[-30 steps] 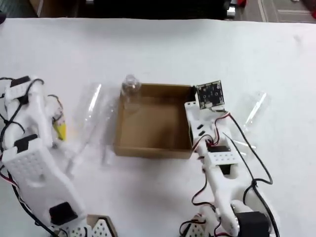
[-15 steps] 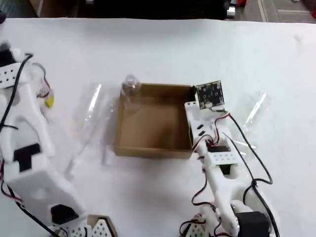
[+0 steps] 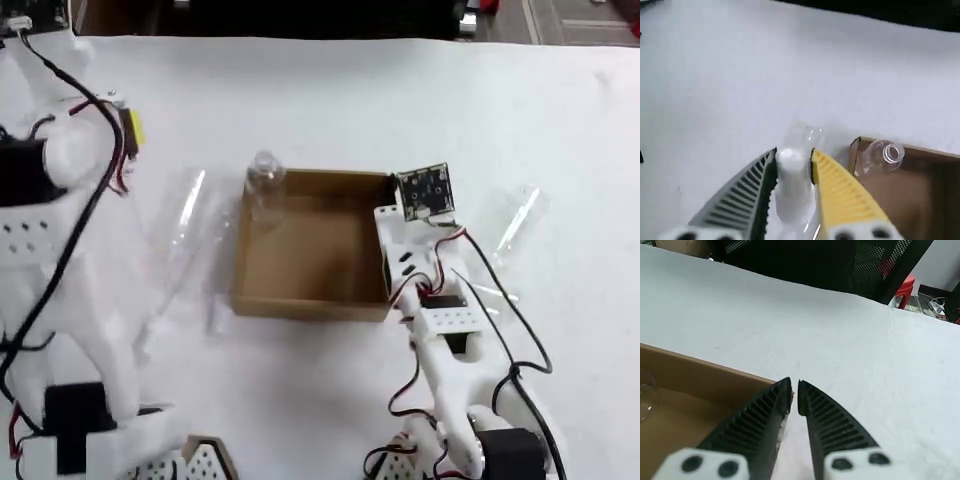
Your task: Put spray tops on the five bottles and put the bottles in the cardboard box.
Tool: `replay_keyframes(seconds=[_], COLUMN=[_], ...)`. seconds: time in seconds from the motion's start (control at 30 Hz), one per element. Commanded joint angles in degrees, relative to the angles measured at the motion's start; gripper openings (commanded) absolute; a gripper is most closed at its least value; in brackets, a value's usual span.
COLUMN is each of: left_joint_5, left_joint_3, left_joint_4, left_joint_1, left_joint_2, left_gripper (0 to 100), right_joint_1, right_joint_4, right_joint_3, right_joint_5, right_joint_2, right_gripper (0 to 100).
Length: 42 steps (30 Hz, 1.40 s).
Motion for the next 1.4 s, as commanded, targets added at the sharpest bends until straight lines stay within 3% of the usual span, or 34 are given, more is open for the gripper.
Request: replay_keyframes(seconds=[0.0,0.37,0.6,1.37], left_joint_5=[-0.5,-1.0,-1.1,-1.1], left_joint_3=[-2.7,-2.3,-2.2,-2.0], left_joint_4=[-4.0,-4.4,-4.0,3.4], left_joint_1=[2.0,9.4,13.2,13.8], left_joint_2=[-5.6,-19.6,-24.7,-32.8], left_gripper=[2,2,2,2], right_joint_1=[0.0,0.1,-0.3,0.0], right_joint_4=[-1.2,-1.2,-1.3,-1.5], right_joint_3=[-2.6,-2.6,-3.0,-6.5], right_joint_5=[0.6,0.6,4.7,4.9], right_joint_2=[-0.2,-0.2,1.2,6.7], right_gripper=[1.8,1.8,1.6,1.6])
